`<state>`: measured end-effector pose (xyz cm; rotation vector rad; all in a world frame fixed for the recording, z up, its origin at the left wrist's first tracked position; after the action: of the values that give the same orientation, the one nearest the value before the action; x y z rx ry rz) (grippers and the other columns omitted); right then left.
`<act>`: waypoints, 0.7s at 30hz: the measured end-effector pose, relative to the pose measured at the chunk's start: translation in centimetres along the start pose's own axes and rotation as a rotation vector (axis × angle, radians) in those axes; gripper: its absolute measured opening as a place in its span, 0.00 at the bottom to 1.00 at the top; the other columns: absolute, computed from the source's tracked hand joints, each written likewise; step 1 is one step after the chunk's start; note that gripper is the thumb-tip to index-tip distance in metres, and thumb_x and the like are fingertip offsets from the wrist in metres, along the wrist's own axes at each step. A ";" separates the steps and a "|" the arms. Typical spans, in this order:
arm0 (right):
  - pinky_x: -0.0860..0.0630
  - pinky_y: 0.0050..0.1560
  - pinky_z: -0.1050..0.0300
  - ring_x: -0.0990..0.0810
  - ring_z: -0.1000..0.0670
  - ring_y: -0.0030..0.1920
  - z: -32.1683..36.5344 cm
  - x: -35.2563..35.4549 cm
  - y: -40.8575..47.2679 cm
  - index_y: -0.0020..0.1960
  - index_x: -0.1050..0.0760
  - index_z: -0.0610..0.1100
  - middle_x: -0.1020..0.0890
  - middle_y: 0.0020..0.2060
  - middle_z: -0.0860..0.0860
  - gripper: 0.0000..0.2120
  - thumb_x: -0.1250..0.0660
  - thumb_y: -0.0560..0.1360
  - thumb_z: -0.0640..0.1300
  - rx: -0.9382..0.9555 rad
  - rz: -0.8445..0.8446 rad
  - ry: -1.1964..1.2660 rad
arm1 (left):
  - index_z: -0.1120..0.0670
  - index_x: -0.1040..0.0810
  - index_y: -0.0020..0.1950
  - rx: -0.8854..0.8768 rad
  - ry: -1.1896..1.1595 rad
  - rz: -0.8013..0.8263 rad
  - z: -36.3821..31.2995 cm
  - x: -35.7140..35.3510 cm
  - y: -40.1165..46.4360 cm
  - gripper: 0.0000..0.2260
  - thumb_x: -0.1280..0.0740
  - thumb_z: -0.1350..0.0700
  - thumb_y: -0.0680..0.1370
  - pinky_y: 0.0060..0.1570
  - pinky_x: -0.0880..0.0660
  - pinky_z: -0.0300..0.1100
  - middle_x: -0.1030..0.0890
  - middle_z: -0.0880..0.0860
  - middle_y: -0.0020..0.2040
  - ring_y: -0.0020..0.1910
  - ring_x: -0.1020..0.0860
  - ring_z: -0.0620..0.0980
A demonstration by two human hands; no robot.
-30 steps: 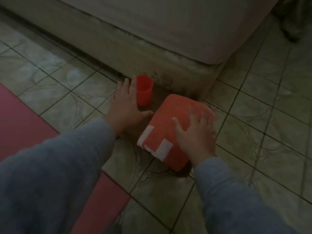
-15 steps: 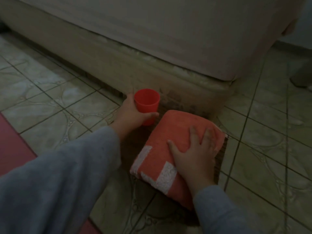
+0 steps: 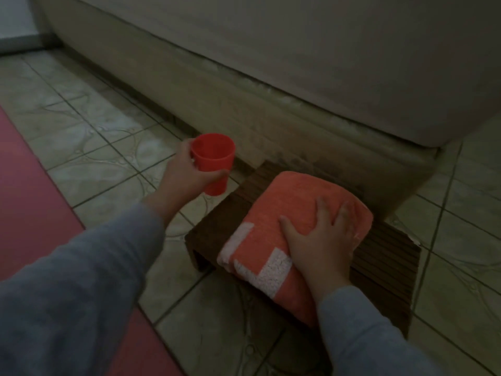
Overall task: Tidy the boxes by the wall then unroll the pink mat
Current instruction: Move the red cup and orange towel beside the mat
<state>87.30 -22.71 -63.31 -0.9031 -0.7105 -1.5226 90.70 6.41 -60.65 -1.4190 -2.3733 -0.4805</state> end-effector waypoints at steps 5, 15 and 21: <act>0.53 0.72 0.38 0.55 0.41 0.76 2.6 -1.8 1.0 0.76 0.51 0.58 0.57 0.77 0.49 0.44 0.42 0.66 0.74 0.016 0.002 0.000 | 0.52 0.31 0.63 0.074 0.088 -0.086 6.6 6.3 2.8 0.34 0.21 0.53 0.61 0.48 0.28 0.45 0.25 0.50 0.54 0.51 0.24 0.51; 0.50 0.72 0.36 0.56 0.44 0.76 4.0 -3.0 1.8 0.76 0.50 0.59 0.58 0.77 0.50 0.45 0.41 0.65 0.74 0.006 0.013 -0.014 | 0.54 0.30 0.63 0.319 0.119 -0.220 18.2 11.4 5.1 0.34 0.20 0.53 0.60 0.50 0.30 0.46 0.23 0.58 0.60 0.55 0.25 0.55; 0.50 0.72 0.34 0.54 0.41 0.76 5.8 -4.2 2.6 0.76 0.50 0.58 0.57 0.77 0.49 0.45 0.41 0.64 0.74 0.023 0.022 -0.047 | 0.56 0.29 0.63 0.360 0.162 -0.255 20.7 11.7 5.2 0.32 0.21 0.54 0.62 0.54 0.30 0.47 0.23 0.60 0.60 0.59 0.25 0.59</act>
<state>90.89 -16.01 -64.06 -0.9295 -0.7480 -1.4751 87.79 27.05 -73.17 -0.8946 -2.3677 -0.2037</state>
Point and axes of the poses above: each hand's wrist, its own y-axis towards the middle knuckle, its own x-axis out of the back of the hand, z = x × y, the point moved 7 cm from there along y, towards the middle knuckle
